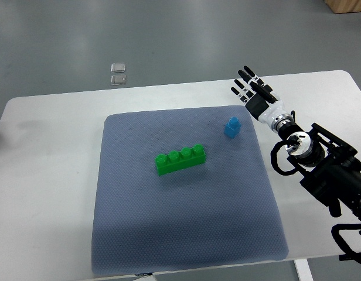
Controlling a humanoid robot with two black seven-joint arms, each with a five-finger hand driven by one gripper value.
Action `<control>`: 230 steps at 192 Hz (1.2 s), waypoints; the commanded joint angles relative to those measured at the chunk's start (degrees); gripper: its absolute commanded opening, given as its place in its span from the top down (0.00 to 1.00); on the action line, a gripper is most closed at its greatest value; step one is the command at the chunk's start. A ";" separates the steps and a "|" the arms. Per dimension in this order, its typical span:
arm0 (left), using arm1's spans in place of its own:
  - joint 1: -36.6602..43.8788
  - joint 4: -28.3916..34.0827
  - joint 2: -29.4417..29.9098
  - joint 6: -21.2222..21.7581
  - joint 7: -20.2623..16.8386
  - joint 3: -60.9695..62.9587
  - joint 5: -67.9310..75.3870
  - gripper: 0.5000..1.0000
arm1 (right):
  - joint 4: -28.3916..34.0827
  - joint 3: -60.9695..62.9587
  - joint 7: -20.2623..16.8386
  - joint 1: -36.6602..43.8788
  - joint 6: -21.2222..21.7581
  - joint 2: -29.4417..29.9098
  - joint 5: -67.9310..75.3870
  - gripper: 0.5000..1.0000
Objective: Stack blue block on green block with right hand
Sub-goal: 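Raise the right hand and move it over the blue block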
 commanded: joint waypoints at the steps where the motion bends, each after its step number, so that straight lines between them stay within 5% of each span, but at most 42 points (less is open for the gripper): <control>1: 0.01 -0.09 0.00 0.00 0.00 0.09 0.01 0.00 | 0.00 -0.10 -0.06 0.01 1.63 -0.01 -0.03 0.17; 82: 0.01 -0.26 0.00 0.00 0.09 0.00 0.01 0.00 | 0.09 -0.19 -0.41 0.53 2.24 -0.72 -0.12 0.17; 132: -0.08 -0.61 0.00 0.00 0.00 0.09 0.10 0.00 | 0.70 -6.43 -1.03 5.63 5.32 -3.79 -14.53 0.17; 171: -0.17 -2.10 0.00 -0.09 0.09 0.09 0.10 0.00 | 3.68 -18.00 -6.82 17.82 9.35 -11.34 -30.76 0.17; 230: -0.61 -2.55 0.00 -0.09 0.00 0.09 0.10 0.00 | 12.22 -45.98 -7.18 37.01 20.70 -20.49 -51.01 0.17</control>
